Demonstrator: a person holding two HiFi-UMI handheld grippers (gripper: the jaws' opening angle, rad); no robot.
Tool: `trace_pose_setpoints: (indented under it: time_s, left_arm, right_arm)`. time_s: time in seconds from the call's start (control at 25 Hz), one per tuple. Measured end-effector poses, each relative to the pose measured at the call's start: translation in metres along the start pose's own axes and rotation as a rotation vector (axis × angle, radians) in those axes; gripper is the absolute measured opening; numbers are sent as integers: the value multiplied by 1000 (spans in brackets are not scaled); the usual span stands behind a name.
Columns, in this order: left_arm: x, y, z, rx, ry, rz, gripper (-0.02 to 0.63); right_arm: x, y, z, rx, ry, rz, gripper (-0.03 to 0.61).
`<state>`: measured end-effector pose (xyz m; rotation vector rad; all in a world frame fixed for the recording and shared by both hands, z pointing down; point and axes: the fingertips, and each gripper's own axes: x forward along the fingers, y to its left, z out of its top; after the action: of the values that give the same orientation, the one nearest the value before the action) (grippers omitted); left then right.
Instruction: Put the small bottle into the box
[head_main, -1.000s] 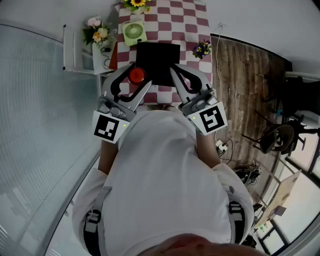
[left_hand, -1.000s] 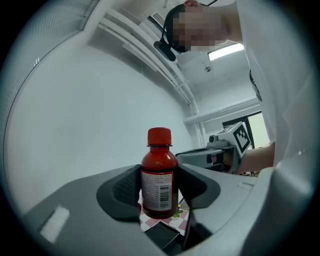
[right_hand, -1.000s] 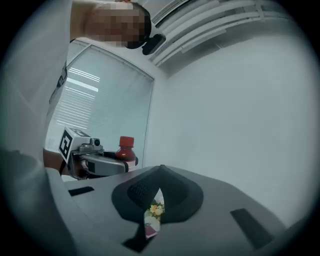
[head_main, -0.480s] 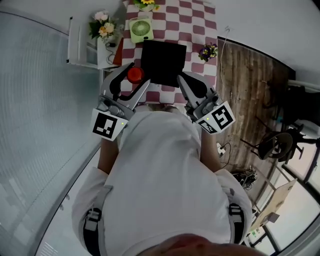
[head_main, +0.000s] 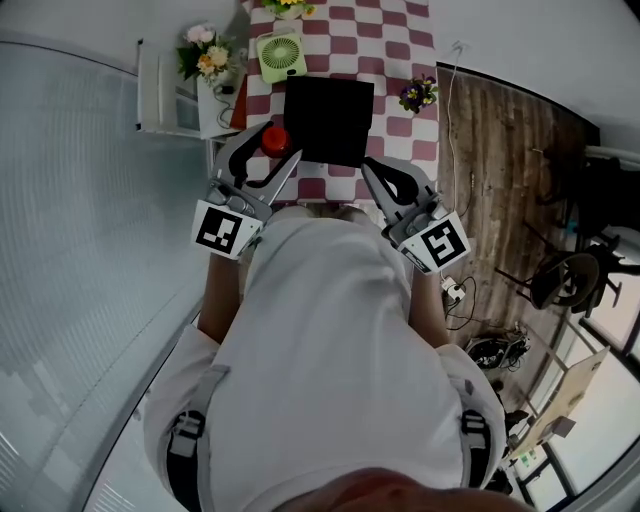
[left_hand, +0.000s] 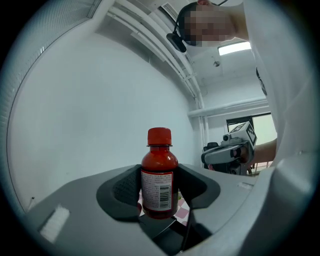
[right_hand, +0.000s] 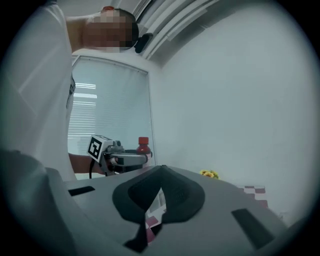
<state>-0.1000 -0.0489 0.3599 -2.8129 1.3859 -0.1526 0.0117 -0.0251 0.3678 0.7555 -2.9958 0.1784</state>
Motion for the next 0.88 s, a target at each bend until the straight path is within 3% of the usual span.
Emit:
trace_pose_setpoints:
  time_s: [0.16, 0.4, 0.6, 0.88]
  left_arm:
    - [14, -9, -11, -5, 8, -44, 219]
    - [27, -19, -36, 34, 55, -88, 219]
    - [37, -17, -89, 71, 188, -126, 218]
    - [62, -12, -162, 110, 361, -178, 218]
  right_arm:
    - [-3, 10, 2, -37, 22, 15, -14]
    - [-14, -2, -1, -141, 21, -136, 0]
    - [-30, -13, -11, -61, 17, -183, 0]
    - [-56, -16, -27, -29, 53, -239, 0]
